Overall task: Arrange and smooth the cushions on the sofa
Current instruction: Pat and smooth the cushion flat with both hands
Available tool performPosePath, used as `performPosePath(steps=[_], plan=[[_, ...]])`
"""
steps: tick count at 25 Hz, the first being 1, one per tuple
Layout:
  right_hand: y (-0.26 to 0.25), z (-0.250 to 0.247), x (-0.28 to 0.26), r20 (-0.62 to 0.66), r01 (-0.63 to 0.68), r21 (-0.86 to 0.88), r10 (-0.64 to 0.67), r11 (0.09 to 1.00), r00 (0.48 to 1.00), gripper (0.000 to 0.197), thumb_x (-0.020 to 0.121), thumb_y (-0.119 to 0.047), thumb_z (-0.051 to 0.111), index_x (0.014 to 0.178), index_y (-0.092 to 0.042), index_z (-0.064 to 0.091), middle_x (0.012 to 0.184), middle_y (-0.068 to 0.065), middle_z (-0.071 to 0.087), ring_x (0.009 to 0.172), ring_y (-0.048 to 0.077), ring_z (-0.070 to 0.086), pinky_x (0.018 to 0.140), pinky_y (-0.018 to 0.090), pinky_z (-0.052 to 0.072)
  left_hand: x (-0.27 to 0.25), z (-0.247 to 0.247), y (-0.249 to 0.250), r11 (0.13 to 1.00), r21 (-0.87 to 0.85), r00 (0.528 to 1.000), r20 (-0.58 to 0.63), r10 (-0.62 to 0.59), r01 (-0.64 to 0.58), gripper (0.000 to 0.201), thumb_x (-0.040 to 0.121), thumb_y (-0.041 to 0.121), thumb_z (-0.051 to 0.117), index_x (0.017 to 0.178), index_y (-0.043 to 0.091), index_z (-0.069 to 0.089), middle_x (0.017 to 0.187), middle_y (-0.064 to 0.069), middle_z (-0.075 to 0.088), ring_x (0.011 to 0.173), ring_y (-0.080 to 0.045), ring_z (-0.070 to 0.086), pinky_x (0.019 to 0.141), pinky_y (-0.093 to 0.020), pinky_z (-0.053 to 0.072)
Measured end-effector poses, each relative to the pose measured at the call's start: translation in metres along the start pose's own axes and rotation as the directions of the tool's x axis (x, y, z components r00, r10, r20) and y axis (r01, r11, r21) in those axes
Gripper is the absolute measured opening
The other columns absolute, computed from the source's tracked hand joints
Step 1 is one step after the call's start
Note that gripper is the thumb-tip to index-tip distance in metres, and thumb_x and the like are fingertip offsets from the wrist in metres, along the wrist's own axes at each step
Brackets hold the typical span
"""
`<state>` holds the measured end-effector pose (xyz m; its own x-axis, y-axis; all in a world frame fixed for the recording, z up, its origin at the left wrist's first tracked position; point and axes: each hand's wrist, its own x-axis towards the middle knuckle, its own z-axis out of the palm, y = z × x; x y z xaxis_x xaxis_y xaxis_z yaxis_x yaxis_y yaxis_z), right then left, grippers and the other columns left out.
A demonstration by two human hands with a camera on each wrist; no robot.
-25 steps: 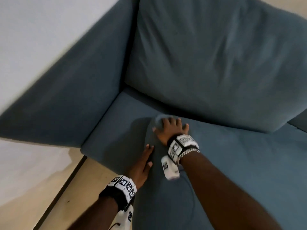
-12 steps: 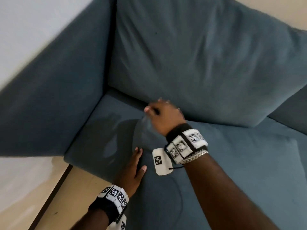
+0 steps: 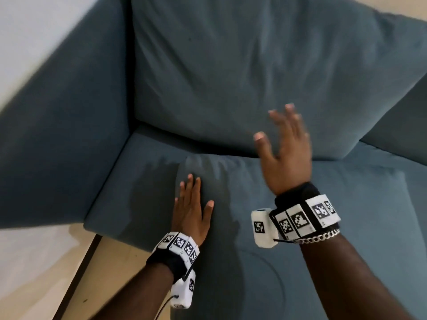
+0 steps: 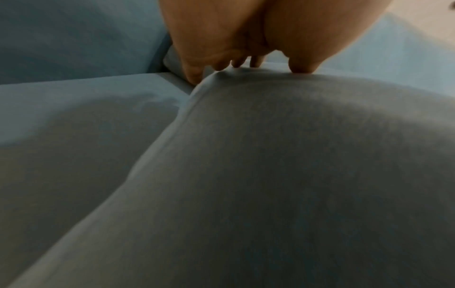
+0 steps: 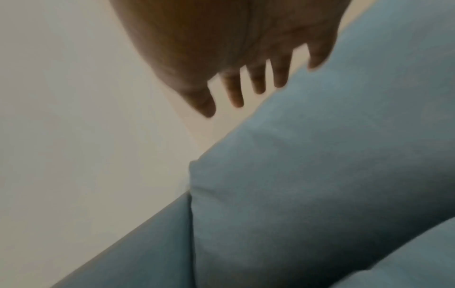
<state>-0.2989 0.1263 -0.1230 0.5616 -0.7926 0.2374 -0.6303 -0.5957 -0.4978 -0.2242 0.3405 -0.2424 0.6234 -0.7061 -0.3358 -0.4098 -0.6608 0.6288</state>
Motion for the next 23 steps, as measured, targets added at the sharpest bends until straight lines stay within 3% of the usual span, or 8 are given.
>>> performPosePath(steps=[2,5,9,12,15,19,21,23], plan=[[0.029,0.007,-0.023,0.182,-0.002,-0.222,0.044,0.975,0.982,0.065,0.098,-0.053,0.04,0.158,-0.029,0.032,0.171,0.003,0.016,0.159,0.027,0.009,0.128,0.053,0.004,0.015,0.001,0.017,0.998,0.063,0.999,0.048,-0.025,0.022,0.076,0.103,0.054,0.033,0.165,0.022,0.005,0.172,0.007,-0.012,0.159,-0.022,-0.011,0.127,-0.053,0.009],[0.055,0.039,-0.053,0.807,0.22,-0.412,0.242,0.884,0.539,0.072,0.1,-0.069,0.026,0.161,-0.033,0.021,0.173,-0.001,0.011,0.16,0.023,0.005,0.126,0.059,0.005,0.023,0.0,0.038,0.984,0.179,0.997,0.078,-0.016,0.002,0.072,0.105,0.048,0.043,0.165,0.024,0.01,0.173,0.005,-0.01,0.159,-0.028,-0.011,0.126,-0.059,0.007],[0.039,-0.029,0.015,0.178,0.042,-0.05,-0.033,0.998,0.983,0.057,0.097,-0.056,0.051,0.144,-0.024,0.055,0.161,0.01,0.04,0.154,0.031,0.028,0.123,0.054,0.019,0.018,0.008,0.062,0.967,0.256,0.993,0.114,-0.013,-0.017,0.07,0.106,0.053,0.034,0.165,0.025,0.011,0.173,0.004,-0.009,0.157,-0.036,-0.016,0.125,-0.061,-0.002],[0.077,-0.031,-0.013,0.029,-0.02,-0.23,0.027,0.973,0.999,0.063,0.099,-0.054,0.043,0.154,-0.022,0.042,0.168,0.01,0.026,0.157,0.032,0.019,0.126,0.044,0.007,0.01,0.024,0.083,0.953,0.3,0.993,0.118,0.002,-0.038,0.072,0.104,0.055,0.036,0.165,0.025,0.011,0.173,0.006,-0.008,0.157,-0.036,-0.018,0.123,-0.063,-0.005],[0.114,0.01,-0.054,0.835,0.236,-0.366,0.206,0.9,0.51,0.071,0.1,-0.068,0.032,0.16,-0.031,0.028,0.171,0.001,0.02,0.158,0.026,0.015,0.127,0.051,0.01,0.002,0.036,0.111,0.931,0.355,0.983,0.182,0.021,-0.085,0.075,0.102,0.057,0.041,0.165,0.026,0.012,0.173,0.008,-0.009,0.158,-0.027,-0.016,0.121,-0.068,-0.006],[0.114,-0.056,0.024,0.174,-0.037,0.131,0.014,0.991,0.985,0.047,0.092,-0.057,0.053,0.122,-0.024,0.068,0.137,0.005,0.062,0.133,0.024,0.056,0.113,0.045,0.04,-0.008,0.062,0.144,0.898,0.428,0.982,0.186,0.022,-0.102,0.08,0.101,0.06,0.036,0.165,0.025,0.003,0.173,0.007,-0.009,0.157,-0.034,-0.019,0.117,-0.074,-0.01],[0.14,-0.077,0.008,-0.174,-0.047,-0.058,0.037,0.997,0.984,0.055,0.097,-0.049,0.048,0.141,-0.017,0.057,0.155,0.012,0.046,0.148,0.03,0.038,0.121,0.045,0.03,-0.011,0.079,0.167,0.896,0.436,0.983,0.182,0.005,-0.085,0.08,0.101,0.059,0.035,0.165,0.024,0.001,0.173,0.004,-0.01,0.156,-0.038,-0.021,0.113,-0.077,-0.012],[0.166,-0.054,-0.043,0.346,0.05,-0.394,0.098,0.918,0.933,0.079,0.097,-0.07,0.019,0.16,-0.023,0.032,0.171,0.009,0.018,0.158,0.031,0.013,0.126,0.052,0.012,-0.011,0.099,0.185,0.905,0.42,0.984,0.179,-0.018,-0.06,0.082,0.1,0.059,0.037,0.165,0.024,0.003,0.173,0.001,-0.011,0.155,-0.038,-0.022,0.114,-0.077,-0.011]])
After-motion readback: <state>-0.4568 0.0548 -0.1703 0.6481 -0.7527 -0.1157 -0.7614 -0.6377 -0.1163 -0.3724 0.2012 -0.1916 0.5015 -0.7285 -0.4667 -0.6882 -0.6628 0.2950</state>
